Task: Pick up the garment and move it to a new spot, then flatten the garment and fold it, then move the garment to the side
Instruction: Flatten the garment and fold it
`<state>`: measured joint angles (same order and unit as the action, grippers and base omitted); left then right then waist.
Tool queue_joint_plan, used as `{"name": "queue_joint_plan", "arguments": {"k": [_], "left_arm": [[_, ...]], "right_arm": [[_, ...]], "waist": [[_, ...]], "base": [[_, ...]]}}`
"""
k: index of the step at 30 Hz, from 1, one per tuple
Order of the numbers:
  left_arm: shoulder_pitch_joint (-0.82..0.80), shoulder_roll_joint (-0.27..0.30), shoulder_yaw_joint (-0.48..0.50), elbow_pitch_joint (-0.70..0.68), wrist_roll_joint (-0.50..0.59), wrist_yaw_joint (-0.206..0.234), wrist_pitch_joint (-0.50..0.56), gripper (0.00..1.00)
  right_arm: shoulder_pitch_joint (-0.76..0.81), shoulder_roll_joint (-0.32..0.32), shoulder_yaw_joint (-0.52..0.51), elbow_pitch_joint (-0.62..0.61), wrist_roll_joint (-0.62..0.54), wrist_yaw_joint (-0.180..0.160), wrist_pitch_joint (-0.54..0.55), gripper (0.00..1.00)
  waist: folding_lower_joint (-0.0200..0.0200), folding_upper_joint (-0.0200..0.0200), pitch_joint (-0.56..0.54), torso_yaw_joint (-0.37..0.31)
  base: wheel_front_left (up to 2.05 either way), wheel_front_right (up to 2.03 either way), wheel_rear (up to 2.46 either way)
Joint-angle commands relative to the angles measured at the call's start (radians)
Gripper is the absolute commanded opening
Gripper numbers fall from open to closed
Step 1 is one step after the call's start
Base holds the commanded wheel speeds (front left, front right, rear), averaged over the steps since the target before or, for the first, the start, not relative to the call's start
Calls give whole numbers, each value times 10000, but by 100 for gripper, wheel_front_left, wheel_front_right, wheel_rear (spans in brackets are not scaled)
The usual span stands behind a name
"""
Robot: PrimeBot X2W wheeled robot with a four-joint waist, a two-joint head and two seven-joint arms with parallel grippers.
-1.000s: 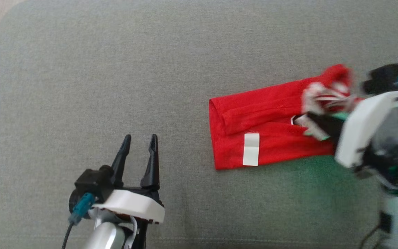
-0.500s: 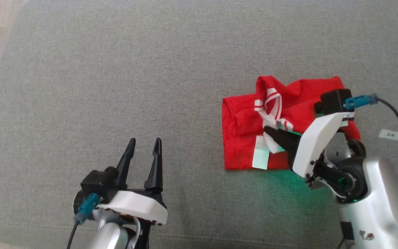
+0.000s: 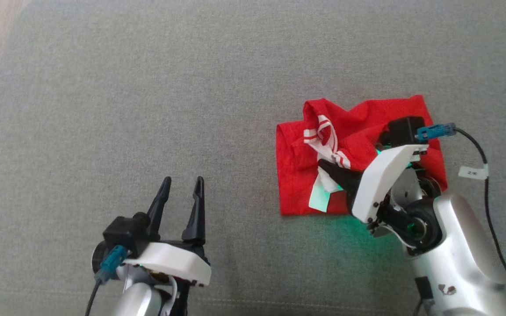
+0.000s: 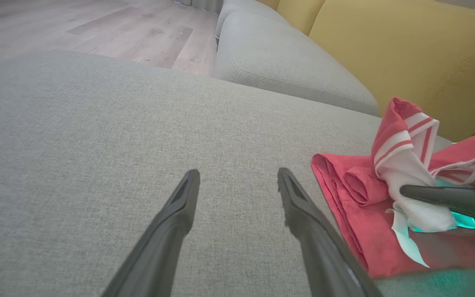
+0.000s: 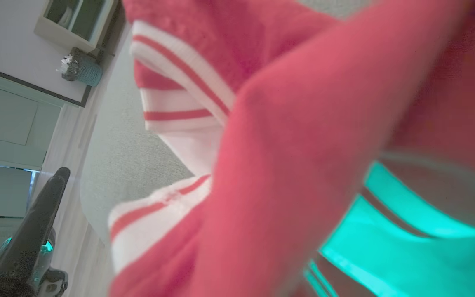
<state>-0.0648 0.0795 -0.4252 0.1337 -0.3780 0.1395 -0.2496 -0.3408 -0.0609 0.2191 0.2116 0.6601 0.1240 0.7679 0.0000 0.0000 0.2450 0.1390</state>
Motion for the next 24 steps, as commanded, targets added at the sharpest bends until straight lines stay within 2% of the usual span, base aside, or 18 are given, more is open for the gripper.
{"name": "queue_joint_plan", "arguments": {"k": [1,11,19,24], "left_arm": [[-29,-18,425,-250,120,-40,-122,100],[283,220,665,-120,147,44,-122,100],[727,399,763,-245,71,213,-72,100],[913,404,706,-311,32,269,-32,100]], "right_arm": [[-309,106,322,-378,134,67,-187,100],[750,106,36,-1554,852,67,-1041,100],[2315,106,-1124,-3652,-382,67,-1909,100],[3145,106,-1939,-4101,-1084,67,-2763,100]], "waist": [[0,0,-107,-79],[0,0,-1107,-592],[0,0,-1976,-1223],[0,0,-2268,-1433]], "base": [[0,0,0],[0,0,0],[0,0,0],[0,0,0]]}}
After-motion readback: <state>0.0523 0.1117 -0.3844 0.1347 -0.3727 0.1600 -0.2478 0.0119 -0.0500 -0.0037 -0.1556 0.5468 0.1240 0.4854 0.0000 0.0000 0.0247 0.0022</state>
